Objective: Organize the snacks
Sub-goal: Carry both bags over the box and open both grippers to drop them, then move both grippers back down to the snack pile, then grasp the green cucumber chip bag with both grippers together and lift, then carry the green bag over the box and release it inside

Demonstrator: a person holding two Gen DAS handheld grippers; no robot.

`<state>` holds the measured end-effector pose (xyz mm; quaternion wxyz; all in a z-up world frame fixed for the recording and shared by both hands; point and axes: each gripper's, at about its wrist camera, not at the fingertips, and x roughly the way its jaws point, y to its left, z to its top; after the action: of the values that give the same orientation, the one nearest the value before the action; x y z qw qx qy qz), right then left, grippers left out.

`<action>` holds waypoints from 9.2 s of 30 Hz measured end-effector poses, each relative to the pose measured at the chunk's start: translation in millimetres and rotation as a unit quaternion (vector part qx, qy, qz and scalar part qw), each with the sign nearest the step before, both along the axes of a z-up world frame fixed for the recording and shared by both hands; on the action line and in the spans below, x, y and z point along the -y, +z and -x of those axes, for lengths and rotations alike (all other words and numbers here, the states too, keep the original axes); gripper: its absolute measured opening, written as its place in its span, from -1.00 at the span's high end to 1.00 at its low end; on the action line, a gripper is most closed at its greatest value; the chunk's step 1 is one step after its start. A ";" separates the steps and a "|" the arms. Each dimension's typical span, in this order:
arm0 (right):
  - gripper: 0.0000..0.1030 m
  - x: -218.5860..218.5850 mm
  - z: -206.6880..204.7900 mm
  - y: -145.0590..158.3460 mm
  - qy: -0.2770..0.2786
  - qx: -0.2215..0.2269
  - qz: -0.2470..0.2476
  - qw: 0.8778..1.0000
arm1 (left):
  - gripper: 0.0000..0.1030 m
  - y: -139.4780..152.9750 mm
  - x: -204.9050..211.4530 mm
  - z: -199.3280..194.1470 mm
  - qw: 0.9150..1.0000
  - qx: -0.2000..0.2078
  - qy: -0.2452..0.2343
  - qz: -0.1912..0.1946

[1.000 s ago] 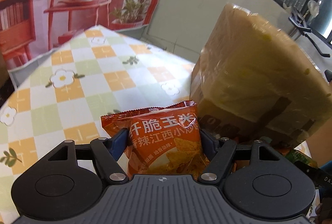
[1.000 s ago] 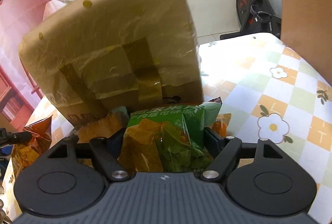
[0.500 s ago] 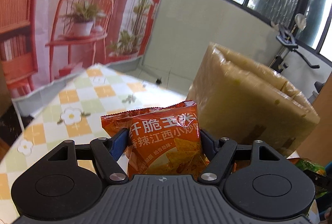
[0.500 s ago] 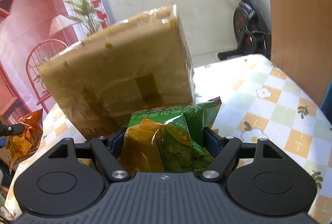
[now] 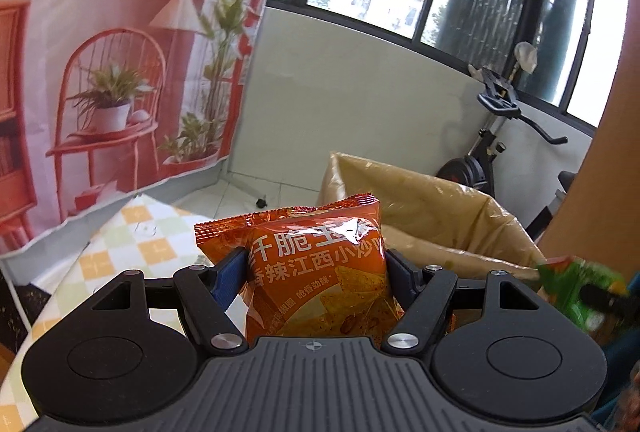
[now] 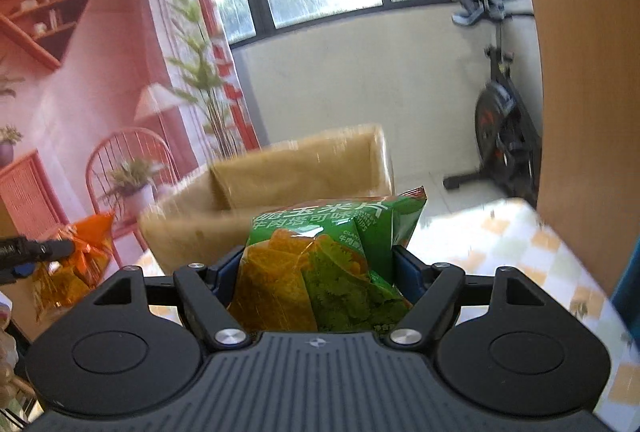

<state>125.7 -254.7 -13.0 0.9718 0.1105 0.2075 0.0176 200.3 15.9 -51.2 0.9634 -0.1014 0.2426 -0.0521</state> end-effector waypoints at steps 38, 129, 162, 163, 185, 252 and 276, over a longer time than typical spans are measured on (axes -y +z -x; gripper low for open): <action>-0.50 -6.8 -142.4 -2.5 0.075 0.065 0.068 0.993 | -0.47 19.7 94.0 -107.5 0.995 0.056 -0.056 -0.068; -0.54 -61.1 51.1 -154.6 0.127 -0.149 -0.034 0.980 | -0.28 -149.0 74.9 65.1 0.977 -0.153 -0.143 0.047; -0.37 -59.8 61.5 -158.9 0.135 -0.144 -0.045 0.979 | 0.06 -156.3 79.9 74.5 0.973 -0.159 -0.163 0.025; -0.37 -59.6 61.4 -159.6 0.136 -0.145 -0.046 0.979 | 0.06 -156.6 80.3 73.8 0.974 -0.159 -0.162 0.024; -0.17 -60.9 60.4 -162.3 0.146 -0.139 -0.059 0.978 | 0.05 -159.7 88.5 65.0 0.973 -0.150 -0.174 0.022; -0.13 -26.7 -96.0 21.7 0.182 0.081 0.014 0.980 | 0.05 15.9 110.5 -58.4 0.982 0.072 -0.172 0.021; -0.14 -2.9 -166.6 -16.9 0.163 -0.003 -0.026 0.986 | 0.04 1.1 122.8 -105.4 0.987 0.006 -0.157 -0.032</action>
<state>292.3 -251.8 -29.9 0.9521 0.1003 0.2255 0.1805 305.7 -106.8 -50.1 0.9475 -0.0314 0.2511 -0.1952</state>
